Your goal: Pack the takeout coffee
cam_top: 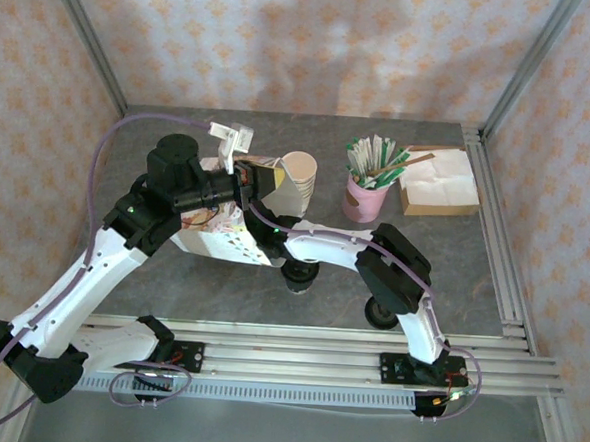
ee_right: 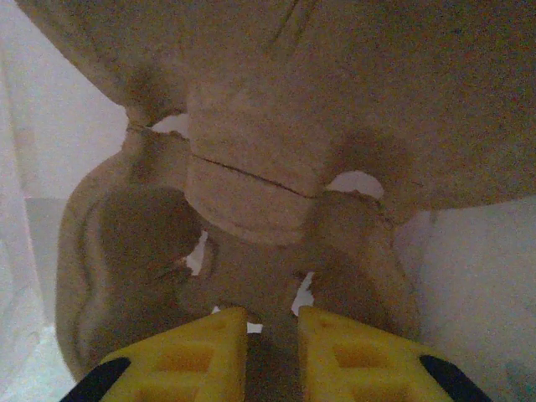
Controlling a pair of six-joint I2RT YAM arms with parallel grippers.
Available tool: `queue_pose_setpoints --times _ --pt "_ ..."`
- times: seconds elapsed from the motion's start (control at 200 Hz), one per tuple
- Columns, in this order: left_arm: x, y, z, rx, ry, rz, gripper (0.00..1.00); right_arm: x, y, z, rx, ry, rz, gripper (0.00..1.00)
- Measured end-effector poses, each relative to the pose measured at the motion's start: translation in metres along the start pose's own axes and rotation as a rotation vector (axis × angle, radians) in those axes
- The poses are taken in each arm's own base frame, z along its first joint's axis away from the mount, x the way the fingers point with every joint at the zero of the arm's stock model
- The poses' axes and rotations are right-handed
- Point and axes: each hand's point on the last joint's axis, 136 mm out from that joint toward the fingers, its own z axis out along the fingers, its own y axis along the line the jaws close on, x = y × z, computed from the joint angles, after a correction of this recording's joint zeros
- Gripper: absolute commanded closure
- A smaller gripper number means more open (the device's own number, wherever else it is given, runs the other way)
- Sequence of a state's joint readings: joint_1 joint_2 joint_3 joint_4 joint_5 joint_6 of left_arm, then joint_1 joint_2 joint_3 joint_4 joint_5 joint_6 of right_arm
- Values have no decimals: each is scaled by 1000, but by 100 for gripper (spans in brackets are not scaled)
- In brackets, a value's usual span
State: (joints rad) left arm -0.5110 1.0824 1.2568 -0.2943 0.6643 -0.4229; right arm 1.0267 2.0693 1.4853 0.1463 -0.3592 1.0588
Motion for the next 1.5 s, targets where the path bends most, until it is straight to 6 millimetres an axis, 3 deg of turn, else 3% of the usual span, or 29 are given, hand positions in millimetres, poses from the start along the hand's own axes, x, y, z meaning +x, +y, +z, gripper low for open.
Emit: queue_pose_setpoints --times 0.33,0.625,0.866,1.186,1.501 --pt "-3 0 -1 -7 -10 10 99 2 9 0 -101 -2 -15 71" --pt "-4 0 0 -7 -8 14 100 1 10 -1 -51 7 -61 47" --pt "-11 10 -8 -89 -54 56 100 0 2 -12 24 -3 -98 39" --pt "-12 24 -29 -228 -84 150 100 -8 15 -41 31 -49 -119 37" --pt "5 39 -36 -301 -11 228 100 -6 11 -42 39 -46 -114 35"
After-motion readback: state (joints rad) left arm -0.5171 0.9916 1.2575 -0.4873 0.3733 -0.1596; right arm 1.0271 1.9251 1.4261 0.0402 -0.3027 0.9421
